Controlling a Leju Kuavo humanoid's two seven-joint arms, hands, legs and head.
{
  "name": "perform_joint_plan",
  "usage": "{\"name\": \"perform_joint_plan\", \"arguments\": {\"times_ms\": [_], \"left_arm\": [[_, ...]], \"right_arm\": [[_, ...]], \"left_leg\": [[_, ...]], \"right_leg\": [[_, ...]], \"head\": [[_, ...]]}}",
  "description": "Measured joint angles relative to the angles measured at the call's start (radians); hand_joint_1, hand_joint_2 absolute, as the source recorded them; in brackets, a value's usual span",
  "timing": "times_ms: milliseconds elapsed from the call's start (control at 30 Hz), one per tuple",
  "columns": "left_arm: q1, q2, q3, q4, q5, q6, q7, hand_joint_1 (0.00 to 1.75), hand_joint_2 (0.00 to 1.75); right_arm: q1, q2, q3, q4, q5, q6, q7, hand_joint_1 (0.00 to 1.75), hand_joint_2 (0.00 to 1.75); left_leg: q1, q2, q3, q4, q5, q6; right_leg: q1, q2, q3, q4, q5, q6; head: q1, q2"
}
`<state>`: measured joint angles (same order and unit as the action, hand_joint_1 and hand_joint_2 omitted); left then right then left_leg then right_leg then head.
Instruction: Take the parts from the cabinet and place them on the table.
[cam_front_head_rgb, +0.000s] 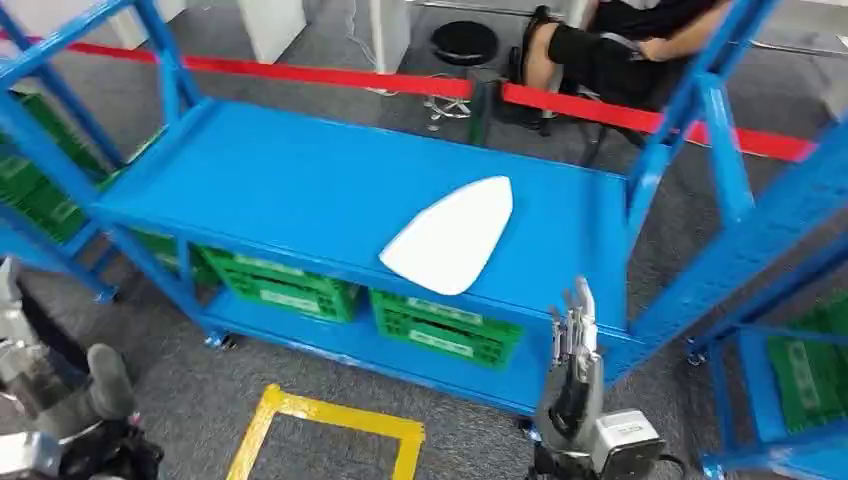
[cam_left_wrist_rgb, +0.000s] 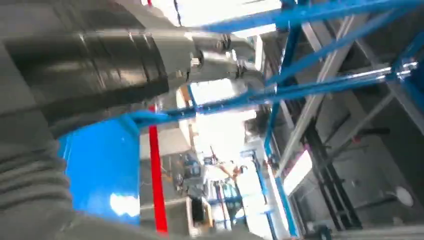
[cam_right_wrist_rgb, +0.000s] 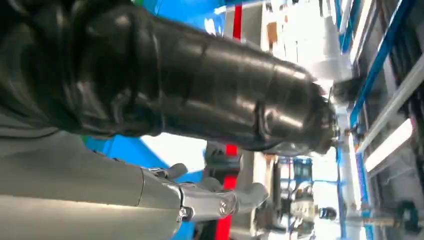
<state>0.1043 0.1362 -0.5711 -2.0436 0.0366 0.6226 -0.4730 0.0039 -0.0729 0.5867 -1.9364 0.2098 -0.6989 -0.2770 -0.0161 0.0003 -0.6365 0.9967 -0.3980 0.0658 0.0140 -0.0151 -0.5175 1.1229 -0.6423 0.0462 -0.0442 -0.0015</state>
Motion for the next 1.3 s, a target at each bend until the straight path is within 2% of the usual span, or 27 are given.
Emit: {"name": "perform_joint_plan", "arguments": {"times_ms": [67,133,200,233,267,400,433,467,500,567,600,633,700,733,767,800,833,867,933,967,1000,1067,1100,1133,1200,1267,1300], "left_arm": [[0.002,0.000,0.000,0.000,0.000,0.000,0.000,0.00,0.00],[0.002,0.000,0.000,0.001,0.000,0.000,0.000,0.00,0.00],[0.002,0.000,0.000,0.001,-0.001,0.000,0.001,0.00,0.00],[0.002,0.000,0.000,0.001,-0.001,0.000,0.000,0.00,0.00],[0.004,0.000,0.000,0.001,-0.002,0.000,0.000,0.00,0.00],[0.005,-0.001,-0.001,0.000,-0.004,0.001,0.000,0.00,0.00],[0.006,0.000,0.000,-0.002,-0.005,0.001,0.000,0.00,0.00],[0.007,-0.001,-0.001,-0.002,-0.005,0.002,-0.001,0.00,0.00],[0.003,0.001,0.000,-0.002,-0.007,0.002,-0.003,0.00,0.00],[0.004,0.001,-0.002,0.000,-0.006,0.002,-0.002,0.00,0.00],[0.006,0.001,-0.002,0.000,-0.006,0.002,-0.002,0.00,0.00],[0.006,0.002,-0.002,0.001,-0.006,0.002,-0.002,0.00,0.00],[0.006,0.002,-0.002,0.001,-0.006,0.002,-0.001,0.00,0.00],[0.006,0.001,-0.002,0.001,-0.006,0.002,-0.001,0.00,0.00],[0.003,0.002,-0.002,0.002,-0.006,0.002,-0.001,0.00,0.00],[0.003,0.000,-0.002,0.000,-0.006,0.002,-0.001,0.00,0.00],[0.004,0.000,-0.002,0.000,-0.005,0.001,0.000,0.00,0.00],[0.003,0.000,-0.001,0.000,-0.004,0.001,0.000,0.00,0.00],[0.005,0.000,-0.002,0.000,-0.007,0.000,0.000,0.00,0.00],[0.006,-0.002,-0.001,0.000,-0.007,0.000,-0.001,0.00,0.00],[0.003,-0.002,-0.001,0.000,-0.007,0.000,-0.001,0.00,0.00],[0.002,-0.003,-0.001,0.000,-0.007,0.000,0.000,0.00,0.00],[0.003,-0.003,-0.001,0.000,-0.007,0.000,0.000,0.00,0.00],[0.003,-0.003,-0.001,0.000,-0.007,-0.001,0.000,0.00,0.00],[0.002,-0.002,-0.001,0.000,-0.007,-0.001,0.000,0.00,0.00],[0.002,-0.003,-0.001,0.000,-0.007,-0.002,0.000,0.00,0.00],[0.001,-0.004,-0.001,0.001,-0.007,-0.002,0.000,0.00,0.00]], "right_arm": [[0.006,-0.001,0.000,0.002,-0.002,0.000,0.004,0.00,0.00],[0.006,-0.001,0.000,0.004,-0.004,0.000,0.006,0.00,0.00],[0.005,-0.001,0.000,0.005,-0.006,0.000,0.007,0.00,0.00],[0.003,-0.002,0.000,0.006,-0.006,0.000,0.007,0.00,0.00],[0.000,-0.002,0.000,0.006,-0.007,0.000,0.007,0.00,0.00],[0.000,-0.002,0.000,0.006,-0.008,0.000,0.006,0.00,0.00],[-0.001,0.001,0.000,0.006,-0.008,0.000,0.005,0.00,0.00],[-0.001,0.000,0.000,0.006,-0.008,0.000,0.005,0.00,0.00],[-0.001,0.001,0.000,0.006,-0.009,0.000,0.005,0.00,0.00],[0.001,0.000,0.000,0.007,-0.011,0.000,0.005,0.00,0.00],[0.004,0.000,0.000,0.007,-0.011,0.000,0.005,0.00,0.00],[0.005,0.000,0.000,0.008,-0.011,0.000,0.005,0.00,0.00],[0.004,0.000,0.000,0.009,-0.012,0.000,0.005,0.00,0.00],[0.004,0.000,0.000,0.009,-0.012,0.000,0.005,0.00,0.00],[0.003,0.000,0.000,0.008,-0.012,0.000,0.005,0.00,0.00],[0.003,0.000,0.000,0.008,-0.013,0.000,0.006,0.00,0.00],[0.003,0.000,0.000,0.007,-0.013,0.000,0.005,0.00,0.00],[0.004,0.000,0.000,0.006,-0.013,0.000,0.005,0.00,0.00],[0.003,0.000,0.000,0.006,-0.024,0.000,0.005,0.00,0.00],[0.001,0.000,0.000,0.006,-0.032,0.000,0.003,0.00,0.00],[0.001,0.000,0.000,0.006,-0.038,0.000,-0.001,0.00,0.00],[0.003,0.000,0.000,0.006,-0.039,0.000,-0.005,0.00,0.00],[0.007,-0.001,0.000,0.006,-0.034,0.000,-0.005,0.00,0.00],[0.009,-0.002,0.000,0.007,-0.021,0.000,-0.003,0.00,0.00],[0.009,-0.002,0.000,0.007,0.001,-0.001,0.003,0.00,0.00],[0.008,-0.001,0.000,0.005,0.006,-0.001,0.007,0.00,0.00],[0.008,-0.002,0.000,0.004,0.006,-0.001,0.007,0.00,0.00]], "left_leg": [[-0.002,-0.027,-0.002,0.003,-0.003,-0.001],[-0.003,-0.053,0.000,0.007,-0.005,-0.003],[-0.006,-0.081,0.004,0.010,-0.008,-0.005],[-0.006,-0.091,0.006,0.010,-0.008,-0.005],[-0.003,-0.096,0.006,0.007,-0.005,-0.009],[0.002,-0.128,0.002,-0.004,0.004,-0.028],[-0.004,-0.122,-0.001,-0.002,0.003,-0.026],[-0.009,-0.078,-0.014,0.019,-0.018,-0.037],[0.000,-0.046,-0.040,0.081,-0.057,-0.047],[0.021,-0.016,-0.113,0.231,-0.116,-0.065],[0.033,-0.009,-0.141,0.285,-0.127,-0.076],[0.044,-0.004,-0.141,0.282,-0.114,-0.088],[0.066,0.014,-0.070,0.151,-0.043,-0.111],[0.076,0.046,-0.017,0.061,-0.007,-0.126],[0.072,0.100,0.003,0.020,-0.029,-0.150],[0.077,0.089,0.013,0.021,-0.030,-0.130],[0.075,0.072,0.006,0.033,-0.035,-0.110],[0.071,0.067,0.002,0.037,-0.038,-0.103],[0.064,0.039,0.001,0.038,-0.039,-0.082],[0.062,0.036,0.003,0.036,-0.041,-0.076],[0.057,0.026,0.003,0.035,-0.039,-0.073],[0.046,0.004,0.003,0.034,-0.039,-0.065],[0.037,-0.012,0.003,0.034,-0.039,-0.064],[0.029,-0.025,0.004,0.034,-0.039,-0.060],[0.017,-0.056,0.010,0.033,-0.039,-0.059],[0.013,-0.079,0.020,0.028,-0.037,-0.056],[0.017,-0.079,0.022,0.022,-0.033,-0.051]], "right_leg": [[-0.004,0.007,-0.098,0.158,-0.051,0.007],[-0.004,0.008,-0.127,0.168,-0.016,0.010],[-0.003,0.017,-0.076,0.013,0.094,0.006],[-0.003,0.037,-0.043,-0.078,0.139,-0.001],[-0.003,0.059,-0.030,-0.100,0.126,-0.017],[0.011,0.035,-0.020,-0.132,0.145,-0.059],[-0.010,0.017,0.007,-0.161,0.163,-0.061],[-0.011,0.012,0.017,-0.175,0.168,-0.061],[-0.015,0.000,0.022,-0.182,0.174,-0.066],[-0.022,-0.022,0.021,-0.181,0.173,-0.061],[-0.029,-0.037,0.021,-0.180,0.169,-0.054],[-0.036,-0.050,0.022,-0.177,0.165,-0.046],[-0.057,-0.076,0.030,-0.167,0.152,-0.022],[-0.065,-0.085,0.034,-0.156,0.142,-0.007],[-0.063,-0.096,0.034,-0.144,0.130,0.011],[-0.056,-0.098,0.012,-0.134,0.115,0.023],[-0.053,-0.104,0.019,-0.140,0.113,0.027],[-0.051,-0.110,0.026,-0.145,0.116,0.029],[-0.064,-0.112,0.035,-0.146,0.111,0.038],[-0.069,-0.066,0.030,-0.119,0.080,0.037],[-0.064,-0.026,0.000,-0.049,0.041,0.027],[-0.045,0.001,-0.099,0.144,-0.031,0.010],[-0.037,0.004,-0.139,0.210,-0.044,0.001],[-0.030,0.006,-0.156,0.222,-0.029,-0.010],[-0.010,0.015,-0.122,0.109,0.057,-0.041],[0.012,0.057,-0.054,-0.055,0.146,-0.076],[0.021,0.064,-0.041,-0.094,0.143,-0.104]], "head": [[0.006,0.000],[0.012,0.000],[0.019,0.000],[0.024,0.000],[0.019,0.000],[0.032,0.000],[0.037,0.000],[0.037,0.000],[0.019,0.000],[0.012,0.000],[0.009,0.000],[0.007,0.000],[-0.002,0.000],[-0.003,0.000],[-0.012,0.000],[-0.033,0.000],[-0.016,0.000],[0.006,0.000],[0.019,0.000],[0.032,0.000],[0.035,0.000],[0.056,0.000],[0.062,0.000],[0.065,0.000],[0.067,0.000],[0.068,0.000],[0.062,0.000]]}}
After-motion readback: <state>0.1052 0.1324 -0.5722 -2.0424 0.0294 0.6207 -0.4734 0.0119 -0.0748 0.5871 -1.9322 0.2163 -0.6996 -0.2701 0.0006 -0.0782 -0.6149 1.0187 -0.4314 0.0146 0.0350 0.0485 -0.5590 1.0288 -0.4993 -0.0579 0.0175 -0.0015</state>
